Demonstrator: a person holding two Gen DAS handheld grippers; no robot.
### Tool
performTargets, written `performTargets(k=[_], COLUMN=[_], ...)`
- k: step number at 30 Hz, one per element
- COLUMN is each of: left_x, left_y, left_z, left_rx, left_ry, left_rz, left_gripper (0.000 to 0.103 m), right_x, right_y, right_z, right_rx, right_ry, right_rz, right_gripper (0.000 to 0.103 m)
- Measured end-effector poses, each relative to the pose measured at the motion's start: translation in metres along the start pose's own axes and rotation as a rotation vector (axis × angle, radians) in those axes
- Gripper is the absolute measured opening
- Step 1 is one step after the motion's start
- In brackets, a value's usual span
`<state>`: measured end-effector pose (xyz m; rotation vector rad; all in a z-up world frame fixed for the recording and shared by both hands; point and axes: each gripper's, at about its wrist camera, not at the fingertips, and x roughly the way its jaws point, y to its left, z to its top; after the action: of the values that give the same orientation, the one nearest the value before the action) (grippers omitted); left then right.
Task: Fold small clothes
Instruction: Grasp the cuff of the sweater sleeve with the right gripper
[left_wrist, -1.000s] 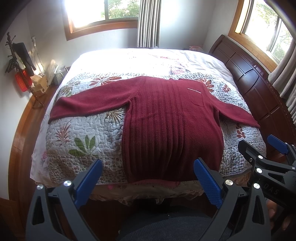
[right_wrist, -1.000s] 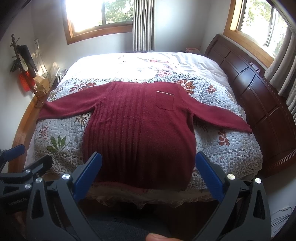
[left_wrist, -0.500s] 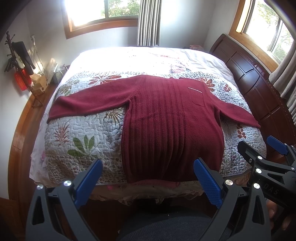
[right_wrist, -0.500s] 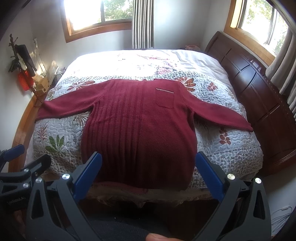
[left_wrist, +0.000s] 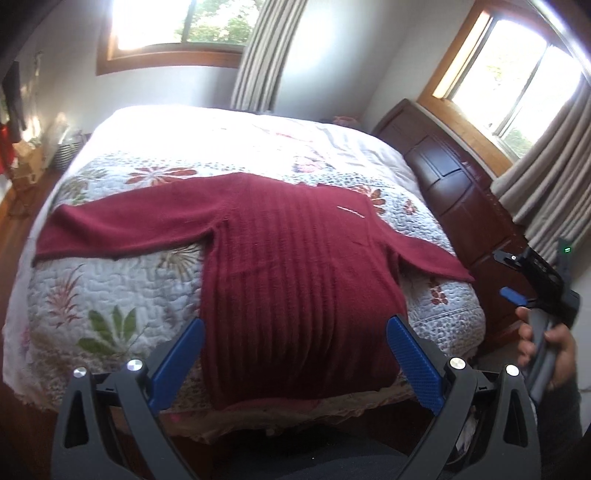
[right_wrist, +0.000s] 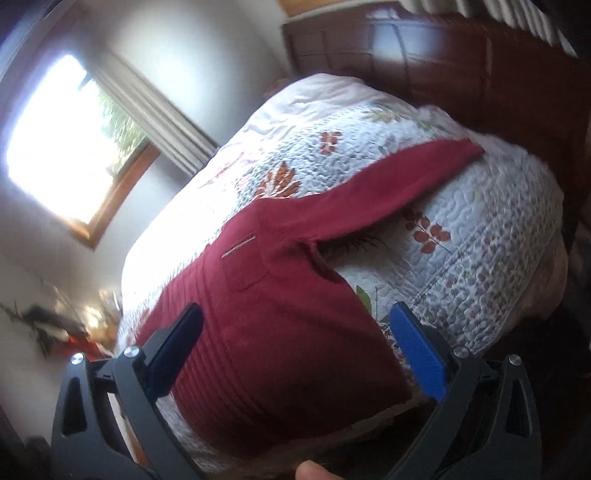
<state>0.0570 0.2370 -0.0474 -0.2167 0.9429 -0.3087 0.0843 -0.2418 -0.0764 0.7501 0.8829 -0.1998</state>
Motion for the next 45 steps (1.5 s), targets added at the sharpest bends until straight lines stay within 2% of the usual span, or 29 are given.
performTargets(k=[3, 5, 7, 8, 12, 16, 18, 25, 33, 35, 36, 37, 39, 42, 45], left_x=[0.009, 0.014, 0.021, 0.025, 0.041, 0.061, 0.065, 0.075, 0.091, 0.097, 0.101, 0.102, 0.108, 0.117, 0.123], left_y=[-0.004, -0.012, -0.022, -0.028, -0.062, -0.106, -0.123, -0.155, -0.168, -0.169, -0.168, -0.166, -0.161, -0.144, -0.124], left_z=[0.009, 0.016, 0.021, 0.025, 0.039, 0.049, 0.053, 0.061, 0.068, 0.071, 0.074, 0.074, 0.077, 0.079, 0.078], left_rx=[0.002, -0.002, -0.011, -0.018, -0.048, -0.026, -0.015, -0.025, -0.074, -0.079, -0.086, -0.095, -0.128, -0.208, -0.276], left_ry=[0.013, 0.006, 0.0, 0.004, 0.022, 0.035, 0.038, 0.026, 0.051, 0.075, 0.089, 0.097, 0.121, 0.151, 0.163], left_rz=[-0.029, -0.031, -0.02, -0.012, -0.001, 0.022, 0.031, 0.09, 0.095, 0.09, 0.085, 0.076, 0.042, -0.031, -0.125], left_gripper=[0.099, 0.099, 0.099, 0.099, 0.099, 0.099, 0.099, 0.099, 0.099, 0.099, 0.099, 0.099, 0.099, 0.099, 0.099], right_x=[0.026, 0.042, 0.053, 0.061, 0.089, 0.115, 0.129, 0.169, 0.19, 0.191, 0.192, 0.193, 0.192, 0.18, 0.161], right_y=[-0.08, -0.128, -0.17, -0.19, -0.255, -0.315, -0.333, -0.366, -0.372, -0.369, -0.367, -0.364, -0.355, -0.334, -0.288], right_z=[0.037, 0.054, 0.072, 0.083, 0.124, 0.16, 0.172, 0.194, 0.213, 0.217, 0.219, 0.222, 0.228, 0.237, 0.25], right_rx=[0.269, 0.444, 0.558, 0.606, 0.72, 0.805, 0.813, 0.783, 0.731, 0.711, 0.694, 0.677, 0.62, 0.539, 0.389], right_ry=[0.042, 0.039, 0.007, 0.0, -0.056, -0.131, -0.129, -0.061, -0.032, -0.019, -0.009, 0.001, 0.011, -0.015, -0.056], right_rz=[0.103, 0.165, 0.208, 0.218, 0.314, 0.334, 0.331, 0.238, 0.215, 0.21, 0.21, 0.207, 0.188, 0.158, 0.123], right_gripper=[0.1, 0.097, 0.082, 0.079, 0.077, 0.062, 0.055, 0.053, 0.052, 0.043, 0.036, 0.024, 0.011, 0.011, 0.01])
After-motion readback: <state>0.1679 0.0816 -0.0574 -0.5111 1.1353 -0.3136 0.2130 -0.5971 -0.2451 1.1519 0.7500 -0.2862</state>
